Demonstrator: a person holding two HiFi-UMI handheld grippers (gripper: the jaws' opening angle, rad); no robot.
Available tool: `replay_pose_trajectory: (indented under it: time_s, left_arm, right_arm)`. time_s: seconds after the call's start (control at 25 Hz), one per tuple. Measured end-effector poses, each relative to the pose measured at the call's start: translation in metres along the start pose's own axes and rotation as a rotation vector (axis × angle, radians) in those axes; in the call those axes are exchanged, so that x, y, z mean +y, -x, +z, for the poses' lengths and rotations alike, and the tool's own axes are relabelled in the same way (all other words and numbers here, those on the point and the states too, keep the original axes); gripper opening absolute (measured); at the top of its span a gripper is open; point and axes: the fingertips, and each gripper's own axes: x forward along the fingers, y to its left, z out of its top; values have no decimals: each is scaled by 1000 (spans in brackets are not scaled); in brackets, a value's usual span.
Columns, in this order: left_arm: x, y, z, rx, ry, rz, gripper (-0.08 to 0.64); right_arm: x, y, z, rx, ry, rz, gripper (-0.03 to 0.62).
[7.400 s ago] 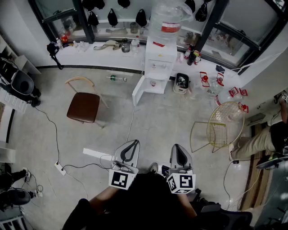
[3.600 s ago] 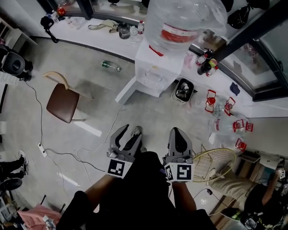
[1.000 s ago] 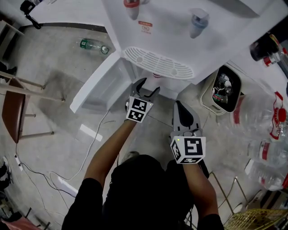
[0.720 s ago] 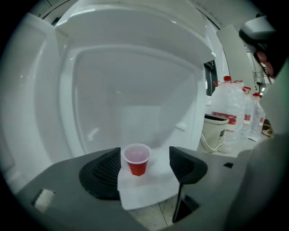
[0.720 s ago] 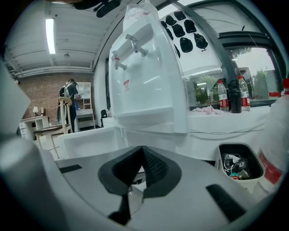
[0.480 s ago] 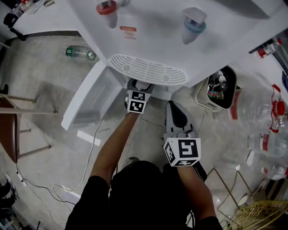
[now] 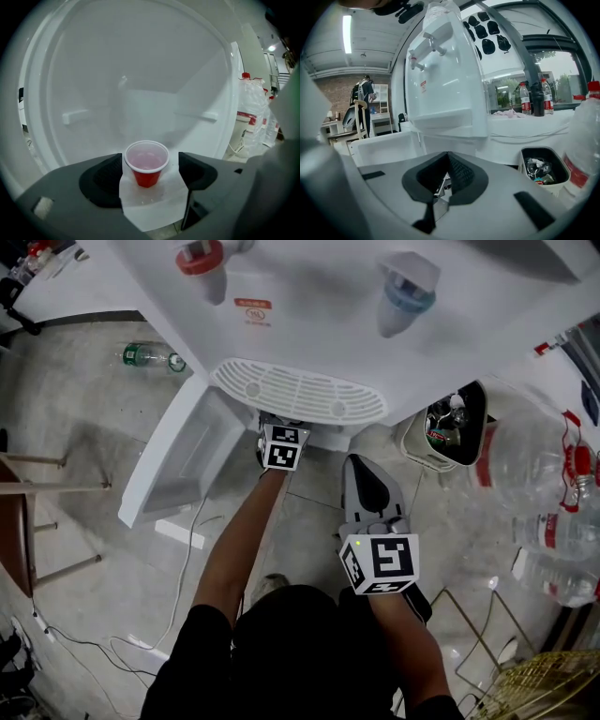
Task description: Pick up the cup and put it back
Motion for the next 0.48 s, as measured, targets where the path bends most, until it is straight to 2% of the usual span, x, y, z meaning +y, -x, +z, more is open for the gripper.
replay_pose_trajectory:
  time_s: [0.48]
  left_arm:
    - [4, -19, -4, 37, 30, 0, 356]
  right_arm:
    - [-14, 4, -1, 6, -7, -49, -6]
